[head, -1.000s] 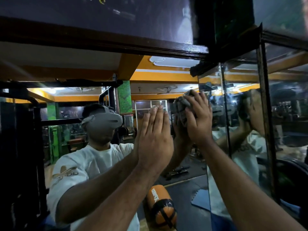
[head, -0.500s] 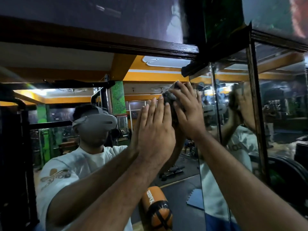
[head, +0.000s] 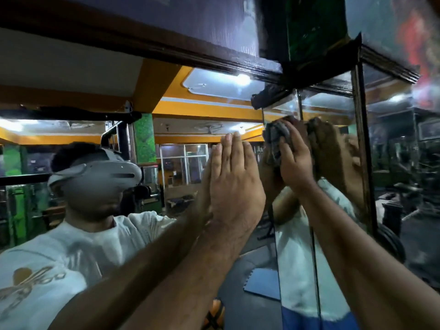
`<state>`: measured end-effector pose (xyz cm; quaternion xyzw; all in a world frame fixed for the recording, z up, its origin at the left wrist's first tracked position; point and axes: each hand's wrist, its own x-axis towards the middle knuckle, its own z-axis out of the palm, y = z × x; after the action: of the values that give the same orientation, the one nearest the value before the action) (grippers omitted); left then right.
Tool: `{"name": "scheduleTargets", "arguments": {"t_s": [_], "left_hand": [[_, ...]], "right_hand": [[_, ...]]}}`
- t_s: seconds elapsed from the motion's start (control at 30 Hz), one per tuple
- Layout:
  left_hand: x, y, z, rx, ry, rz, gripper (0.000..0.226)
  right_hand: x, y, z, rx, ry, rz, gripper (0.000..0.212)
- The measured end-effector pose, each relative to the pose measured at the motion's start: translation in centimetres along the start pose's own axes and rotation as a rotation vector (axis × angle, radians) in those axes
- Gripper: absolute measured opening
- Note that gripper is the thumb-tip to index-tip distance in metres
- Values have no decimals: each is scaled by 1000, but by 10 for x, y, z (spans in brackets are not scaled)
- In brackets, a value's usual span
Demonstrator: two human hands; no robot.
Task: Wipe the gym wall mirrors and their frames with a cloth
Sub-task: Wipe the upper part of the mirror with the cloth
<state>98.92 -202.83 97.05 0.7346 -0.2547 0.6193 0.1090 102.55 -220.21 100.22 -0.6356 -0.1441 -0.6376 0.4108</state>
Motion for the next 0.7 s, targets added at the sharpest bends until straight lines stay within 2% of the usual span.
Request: {"name": "scheduleTargets", "arguments": {"t_s": [0.07,0.1,0.2,0.4,0.6,0.7], "left_hand": [[-5,5,1,-28,-5,-3,65],[-7,6,3,-29,-14,7,64],[-9,5,7,-15,-29,45,62],[-13,8,11,16,5,23,61],[-29,15,18,36,14,23,61],[-34,13,23,111,-6,44,64]], "right_hand": [[-3,-11,6,77,24,84,47],[-6,-16,9,69,9,67,45],[-28,-9,5,-52,-3,-109,44],[-59,20,4,-37,141,15,49],[-78,35,-12,55,15,-53,53],[-75,39,-5,11,52,-20,53]]}}
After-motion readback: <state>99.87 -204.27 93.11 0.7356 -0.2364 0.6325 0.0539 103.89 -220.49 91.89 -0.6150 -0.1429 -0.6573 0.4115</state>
